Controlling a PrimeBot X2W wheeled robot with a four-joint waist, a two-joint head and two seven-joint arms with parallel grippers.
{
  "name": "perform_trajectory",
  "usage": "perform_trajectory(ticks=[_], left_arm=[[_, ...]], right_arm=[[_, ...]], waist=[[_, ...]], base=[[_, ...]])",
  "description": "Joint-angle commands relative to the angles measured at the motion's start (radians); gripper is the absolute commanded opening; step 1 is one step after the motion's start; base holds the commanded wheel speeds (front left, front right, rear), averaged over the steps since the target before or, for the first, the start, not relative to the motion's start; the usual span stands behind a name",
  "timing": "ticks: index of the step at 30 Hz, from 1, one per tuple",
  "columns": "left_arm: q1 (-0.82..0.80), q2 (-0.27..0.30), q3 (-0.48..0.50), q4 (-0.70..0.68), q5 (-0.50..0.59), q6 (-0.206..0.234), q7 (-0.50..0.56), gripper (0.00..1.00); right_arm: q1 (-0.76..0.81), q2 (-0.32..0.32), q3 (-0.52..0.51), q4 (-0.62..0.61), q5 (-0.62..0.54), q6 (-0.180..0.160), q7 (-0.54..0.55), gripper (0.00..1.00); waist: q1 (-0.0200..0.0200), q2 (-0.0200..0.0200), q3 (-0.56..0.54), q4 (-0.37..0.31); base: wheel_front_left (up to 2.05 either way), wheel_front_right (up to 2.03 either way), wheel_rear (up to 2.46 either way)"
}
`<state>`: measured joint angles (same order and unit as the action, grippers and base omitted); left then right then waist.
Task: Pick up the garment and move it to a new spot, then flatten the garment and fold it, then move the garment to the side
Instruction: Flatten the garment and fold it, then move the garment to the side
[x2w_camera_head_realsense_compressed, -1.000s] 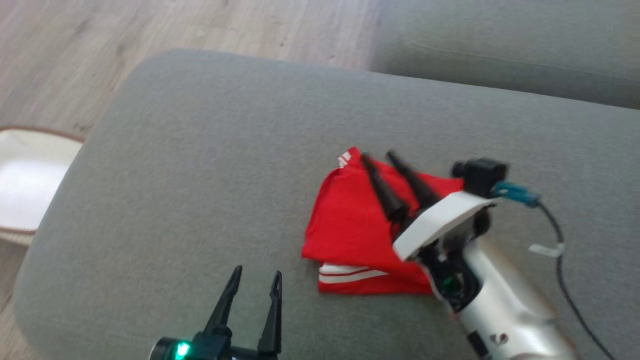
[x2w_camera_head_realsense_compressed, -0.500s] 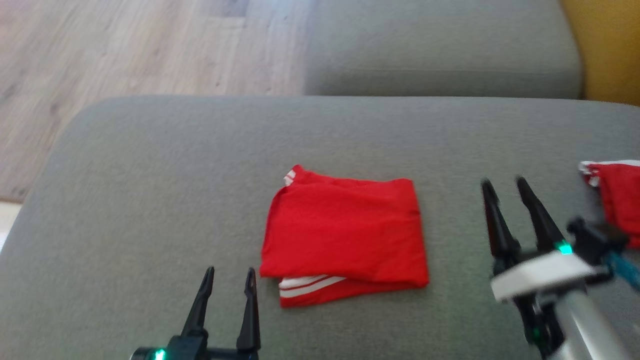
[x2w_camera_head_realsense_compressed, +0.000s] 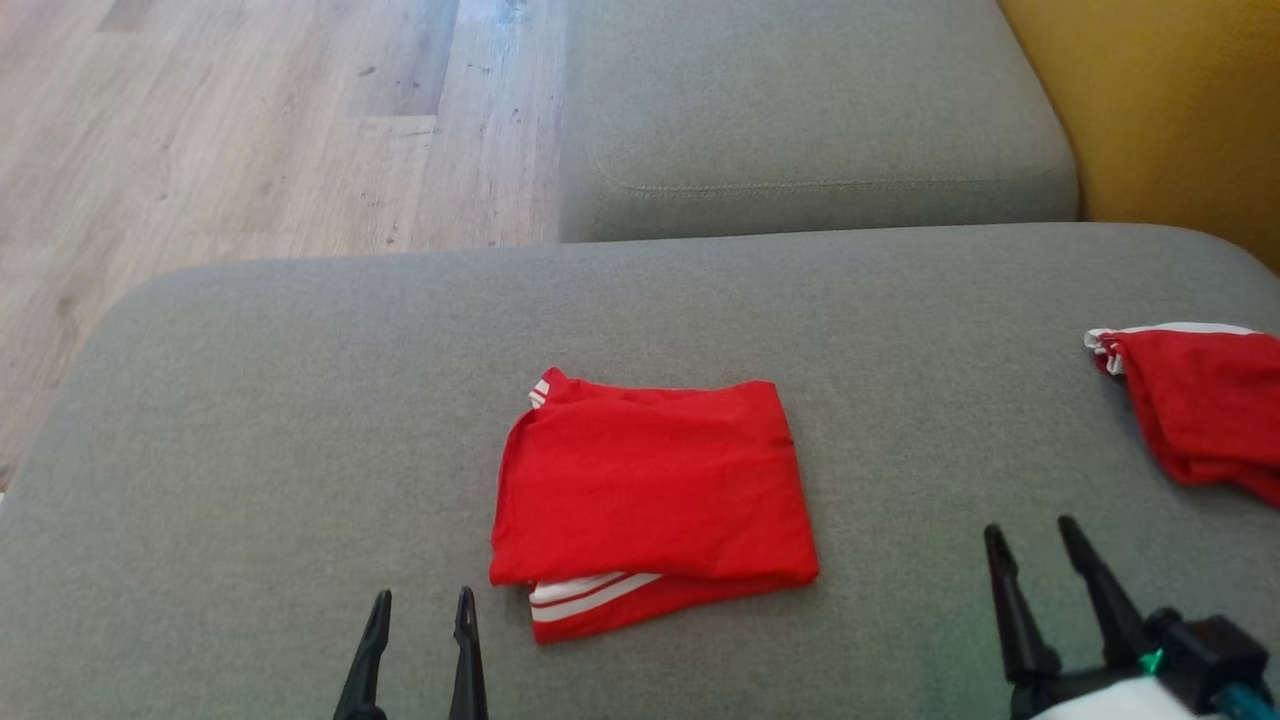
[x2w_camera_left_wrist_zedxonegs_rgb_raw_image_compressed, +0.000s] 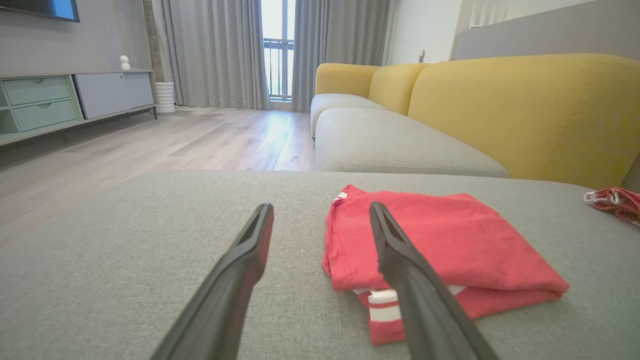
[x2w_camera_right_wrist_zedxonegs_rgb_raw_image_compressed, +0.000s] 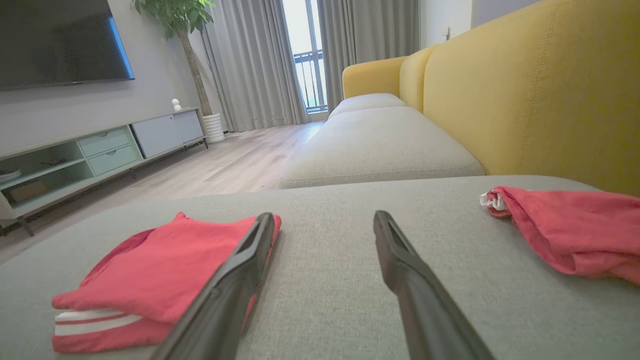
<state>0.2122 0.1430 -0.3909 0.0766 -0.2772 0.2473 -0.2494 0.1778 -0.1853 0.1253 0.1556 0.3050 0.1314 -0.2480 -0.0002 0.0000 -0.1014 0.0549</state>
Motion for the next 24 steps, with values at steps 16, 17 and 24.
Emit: perform_trajectory(ticks=[16,17,24], left_arm=[[-0.014,-0.007,0.049,-0.017,0.037,-0.029,-0.012,1.00],[-0.013,-0.008,0.051,-0.017,0.038,-0.030,-0.012,1.00],[-0.010,-0.015,0.060,-0.012,0.047,-0.042,-0.012,1.00]], right_arm=[[0.015,0.034,-0.002,-0.051,-0.029,-0.001,-0.014,1.00],[0.016,0.035,-0.003,-0.051,-0.028,-0.001,-0.014,1.00],[0.023,0.039,-0.003,-0.046,-0.025,-0.001,-0.014,1.00]], waist=[[0.0002,0.0000,-0.023,0.006],[0.0002,0.0000,-0.023,0.007],[0.0002,0.0000,-0.025,0.014]], base=[[0.00,0.00,0.00],[0.00,0.00,0.00],[0.00,0.00,0.00]])
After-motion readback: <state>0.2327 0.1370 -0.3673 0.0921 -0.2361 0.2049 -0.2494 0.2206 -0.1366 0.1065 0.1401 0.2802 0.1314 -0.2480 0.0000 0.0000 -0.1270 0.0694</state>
